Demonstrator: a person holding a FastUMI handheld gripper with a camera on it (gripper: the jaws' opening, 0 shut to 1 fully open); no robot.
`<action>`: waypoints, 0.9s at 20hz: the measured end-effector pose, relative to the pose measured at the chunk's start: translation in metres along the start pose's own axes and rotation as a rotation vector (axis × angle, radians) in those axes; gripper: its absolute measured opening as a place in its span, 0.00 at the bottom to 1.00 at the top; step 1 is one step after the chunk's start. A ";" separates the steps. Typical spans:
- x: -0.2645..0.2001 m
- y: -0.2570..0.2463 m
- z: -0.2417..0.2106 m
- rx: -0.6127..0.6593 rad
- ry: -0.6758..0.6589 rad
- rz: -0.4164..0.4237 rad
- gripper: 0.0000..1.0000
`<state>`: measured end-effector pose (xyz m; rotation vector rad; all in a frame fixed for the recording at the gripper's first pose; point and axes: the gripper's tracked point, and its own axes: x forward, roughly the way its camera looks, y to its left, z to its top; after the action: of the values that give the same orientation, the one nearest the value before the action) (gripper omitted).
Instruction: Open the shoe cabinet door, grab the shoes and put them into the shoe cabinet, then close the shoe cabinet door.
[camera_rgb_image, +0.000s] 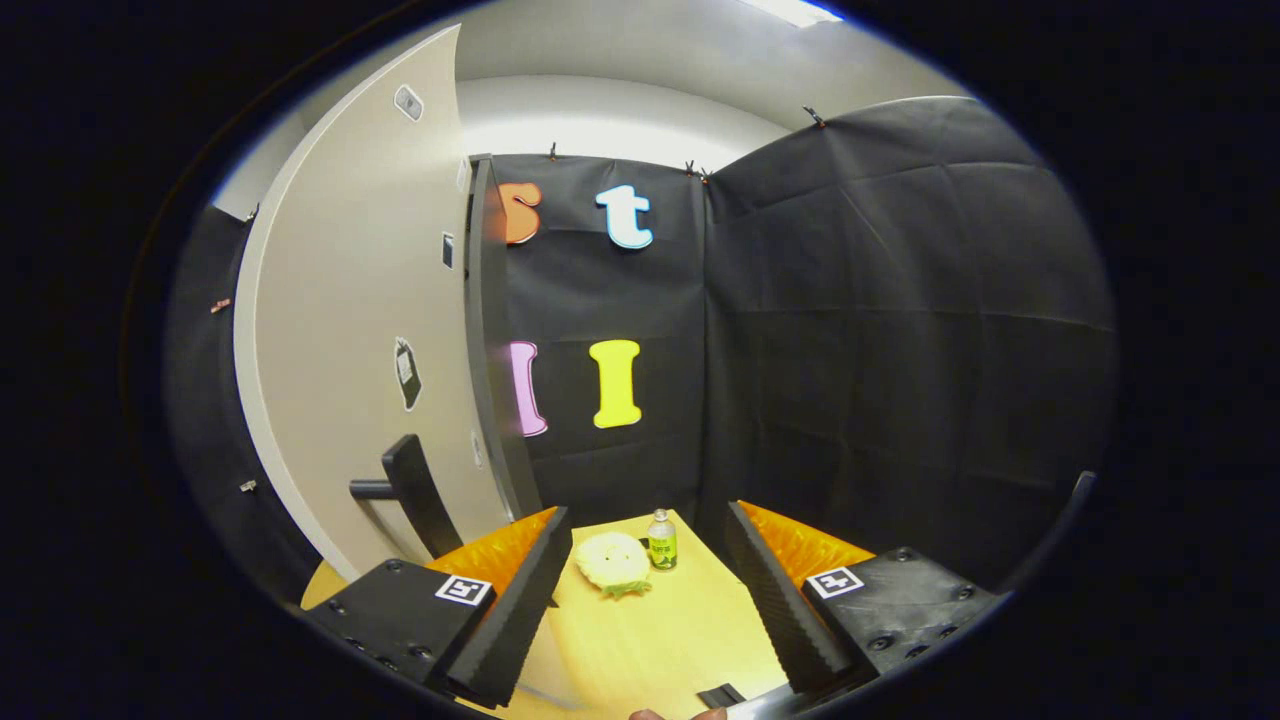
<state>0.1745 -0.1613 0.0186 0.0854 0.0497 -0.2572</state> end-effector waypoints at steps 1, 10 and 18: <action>-0.001 0.002 0.003 -0.016 -0.011 0.006 0.97; -0.024 0.066 -0.011 0.009 -0.006 0.039 0.97; -0.033 0.174 -0.024 0.011 -0.014 0.157 0.98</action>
<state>0.1863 0.0167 0.0099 0.0982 0.0277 -0.1016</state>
